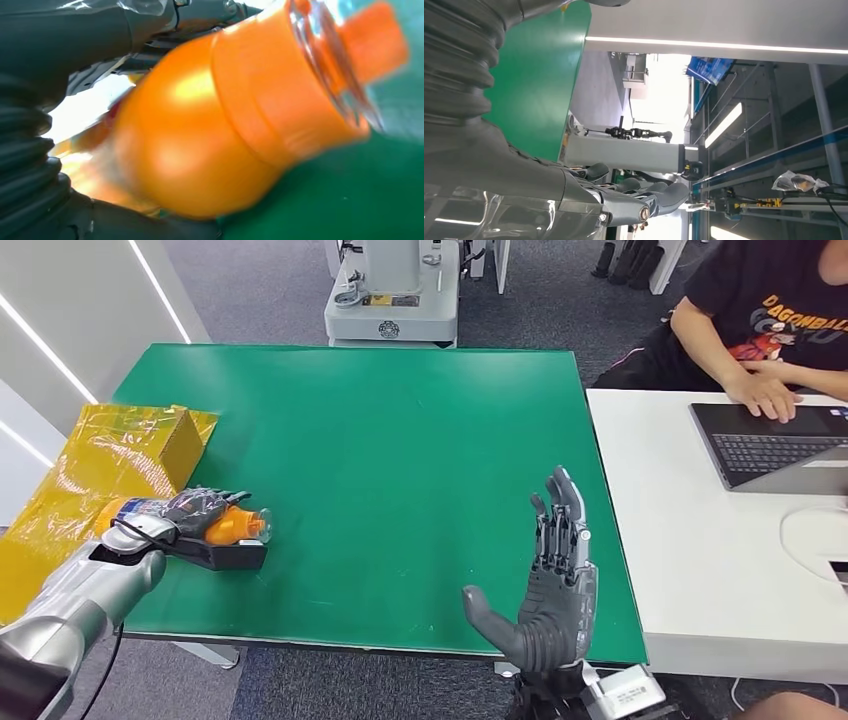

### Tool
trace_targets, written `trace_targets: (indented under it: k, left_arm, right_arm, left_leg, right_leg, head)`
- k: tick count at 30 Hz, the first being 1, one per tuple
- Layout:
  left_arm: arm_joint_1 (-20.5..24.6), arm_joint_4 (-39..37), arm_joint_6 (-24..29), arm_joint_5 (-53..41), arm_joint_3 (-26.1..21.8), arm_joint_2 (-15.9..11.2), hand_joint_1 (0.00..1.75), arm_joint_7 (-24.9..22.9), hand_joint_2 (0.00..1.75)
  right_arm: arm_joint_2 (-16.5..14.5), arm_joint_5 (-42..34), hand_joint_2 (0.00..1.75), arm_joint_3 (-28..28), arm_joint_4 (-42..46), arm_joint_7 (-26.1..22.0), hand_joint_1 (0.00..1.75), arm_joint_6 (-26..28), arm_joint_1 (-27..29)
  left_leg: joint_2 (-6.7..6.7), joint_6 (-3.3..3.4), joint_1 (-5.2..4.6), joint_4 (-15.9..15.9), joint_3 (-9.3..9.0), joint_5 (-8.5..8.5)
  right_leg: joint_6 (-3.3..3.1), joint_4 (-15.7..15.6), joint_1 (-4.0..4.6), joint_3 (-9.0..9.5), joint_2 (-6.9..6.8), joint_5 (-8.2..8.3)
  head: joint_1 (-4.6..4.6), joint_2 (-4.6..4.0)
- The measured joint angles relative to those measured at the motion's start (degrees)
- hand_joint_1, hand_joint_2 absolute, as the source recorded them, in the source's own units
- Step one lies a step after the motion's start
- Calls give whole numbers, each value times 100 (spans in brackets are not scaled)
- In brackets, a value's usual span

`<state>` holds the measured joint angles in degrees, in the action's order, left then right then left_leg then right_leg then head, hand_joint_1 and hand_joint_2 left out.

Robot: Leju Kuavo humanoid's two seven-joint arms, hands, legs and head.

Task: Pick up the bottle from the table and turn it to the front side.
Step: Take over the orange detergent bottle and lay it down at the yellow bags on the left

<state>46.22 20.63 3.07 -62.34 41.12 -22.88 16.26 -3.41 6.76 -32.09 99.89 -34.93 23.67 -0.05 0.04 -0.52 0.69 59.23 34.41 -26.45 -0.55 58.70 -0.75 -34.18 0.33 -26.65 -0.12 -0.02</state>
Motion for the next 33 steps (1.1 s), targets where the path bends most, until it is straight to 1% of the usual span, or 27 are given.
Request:
trace_targets:
  k: [10,13,19,23,27,33]
  left_arm:
    - [-130,0,255,-49,-51,-143,0,-178,175]
    - [-154,0,256,-73,-98,-187,0,-161,175]
    - [-86,3,90,-92,-202,-211,0,160,175]
    - [-10,44,153,-64,-221,-200,0,444,175]
    - [112,286,144,123,-301,-151,0,748,175]
    - [454,802,-192,579,-393,-96,0,1028,175]
  right_arm:
    - [0,-183,175,-11,-131,-98,0,-27,-46]
    - [0,-222,175,-16,-187,-112,0,12,-65]
    - [-28,-273,175,-15,-307,-92,0,126,-92]
    - [-68,-257,175,-11,-339,-30,0,196,-99]
    - [-103,-156,175,12,-329,57,0,225,-91]
    - [-172,12,175,130,-282,123,0,50,-51]
  left_leg:
    - [6,-8,0,-8,-30,-6]
    - [4,-11,1,-11,-37,-4]
    - [4,-18,1,-12,-40,1]
    - [4,-19,1,-10,-36,2]
    - [-1,-18,1,-5,-22,3]
    - [-1,-17,-1,-3,-16,3]
  right_leg:
    - [-6,0,0,22,7,-4]
    - [-9,0,0,26,5,-6]
    - [-11,1,0,25,5,-5]
    - [-11,1,0,16,5,-5]
    - [-10,0,1,7,0,-4]
    - [-9,-1,0,5,0,-2]
  head:
    - [-1,0]
    - [-1,0]
    - [-1,0]
    - [-2,0]
    - [1,0]
    - [-1,0]
